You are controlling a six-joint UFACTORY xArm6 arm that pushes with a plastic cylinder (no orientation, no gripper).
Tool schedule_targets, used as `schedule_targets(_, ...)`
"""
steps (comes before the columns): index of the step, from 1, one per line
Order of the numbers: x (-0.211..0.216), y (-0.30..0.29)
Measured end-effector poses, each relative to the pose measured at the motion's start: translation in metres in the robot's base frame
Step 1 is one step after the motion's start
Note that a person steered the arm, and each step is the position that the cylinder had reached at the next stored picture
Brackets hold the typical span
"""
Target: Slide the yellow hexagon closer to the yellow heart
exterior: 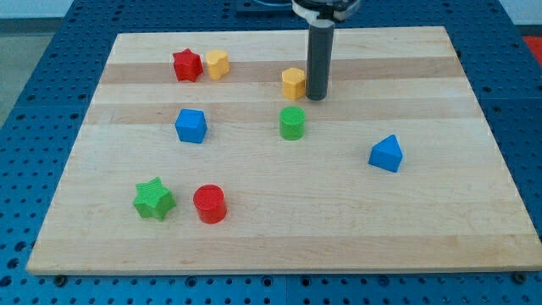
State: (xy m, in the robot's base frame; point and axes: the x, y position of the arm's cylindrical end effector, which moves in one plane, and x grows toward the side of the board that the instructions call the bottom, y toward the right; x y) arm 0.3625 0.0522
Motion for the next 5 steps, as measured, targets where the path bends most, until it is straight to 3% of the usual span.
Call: schedule_targets(5,-0.051,-0.056)
